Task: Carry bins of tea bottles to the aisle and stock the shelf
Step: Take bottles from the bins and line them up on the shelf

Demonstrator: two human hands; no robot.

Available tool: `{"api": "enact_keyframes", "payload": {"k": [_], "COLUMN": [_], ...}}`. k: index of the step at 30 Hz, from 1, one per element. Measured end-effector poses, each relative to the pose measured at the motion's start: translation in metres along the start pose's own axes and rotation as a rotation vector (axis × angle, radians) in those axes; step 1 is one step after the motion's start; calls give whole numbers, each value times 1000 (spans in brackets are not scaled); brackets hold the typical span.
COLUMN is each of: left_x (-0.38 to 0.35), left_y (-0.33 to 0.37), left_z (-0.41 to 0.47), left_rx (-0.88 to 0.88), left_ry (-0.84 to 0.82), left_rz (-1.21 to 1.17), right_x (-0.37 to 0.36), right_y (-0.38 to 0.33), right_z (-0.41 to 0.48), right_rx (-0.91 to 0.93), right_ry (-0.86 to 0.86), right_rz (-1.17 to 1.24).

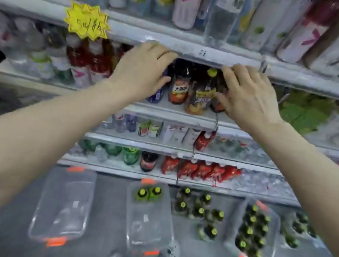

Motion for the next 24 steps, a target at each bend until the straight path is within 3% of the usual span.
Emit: {"api": "enact_keyframes", "payload": {"k": [11, 17, 24], "left_x": [-220, -344, -481], "left_y": [56, 101, 145], "left_z": [-202, -322, -438], "left_rx": [278, 479, 595], "left_ry": [-266, -462, -639], "left_rz": [-227, -336, -357], "right_x": [-222, -351, -492], "right_y": [-135, -200, -263], "right_z": [-163, -260, -344], "right_rx": [99, 35, -35], "right_ry": [-370, -566, -808], "right_rz": [364, 521, 605]}}
Point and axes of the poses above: each hand's wrist, its own z-axis towards the middle knuckle, its own x-axis out of the back of the hand, y = z × x, the point moved 3 cm from there along z, towards the middle knuckle, and after that the axes turned 2 degrees about -x, right-handed, at the moved point
